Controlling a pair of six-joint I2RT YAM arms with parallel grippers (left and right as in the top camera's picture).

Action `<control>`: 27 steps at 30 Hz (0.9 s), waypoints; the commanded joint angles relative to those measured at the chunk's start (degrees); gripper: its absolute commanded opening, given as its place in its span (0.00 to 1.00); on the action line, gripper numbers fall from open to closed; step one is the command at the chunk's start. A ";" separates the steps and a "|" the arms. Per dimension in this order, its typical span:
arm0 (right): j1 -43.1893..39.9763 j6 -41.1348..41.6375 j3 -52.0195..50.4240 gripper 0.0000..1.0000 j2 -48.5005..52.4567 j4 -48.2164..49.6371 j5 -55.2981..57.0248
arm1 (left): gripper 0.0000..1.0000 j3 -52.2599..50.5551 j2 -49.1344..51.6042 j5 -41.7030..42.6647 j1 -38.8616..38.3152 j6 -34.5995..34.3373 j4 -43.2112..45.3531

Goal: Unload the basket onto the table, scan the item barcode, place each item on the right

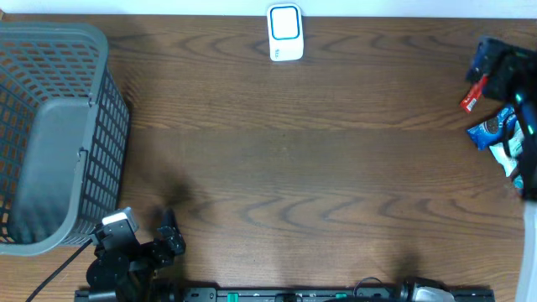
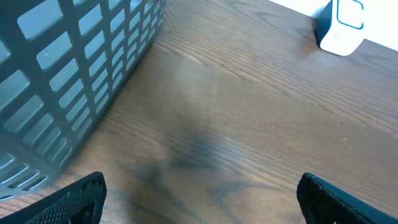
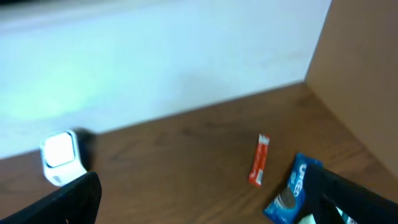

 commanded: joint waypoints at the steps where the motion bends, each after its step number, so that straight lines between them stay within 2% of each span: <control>1: 0.68 0.66 0.22 0.99 -4.52 -0.26 -1.01 | 0.98 0.20 -0.09 0.09 0.00 -0.35 -0.13; 8: 1.20 0.66 0.22 0.99 -11.10 -4.28 -0.96 | 0.98 0.20 -0.09 0.09 0.00 -0.33 -0.13; 17: 1.66 0.61 0.22 0.99 -15.06 -14.08 1.20 | 0.98 0.20 -0.09 0.07 0.00 -0.33 -0.13; 24: 3.04 -0.37 -0.92 0.99 -23.28 -12.81 3.58 | 0.98 0.20 -0.09 0.09 0.00 -0.33 -0.13; 27: 3.80 -1.14 -5.64 0.99 -29.18 -8.20 3.56 | 0.98 0.20 -0.09 0.09 0.00 -0.33 -0.13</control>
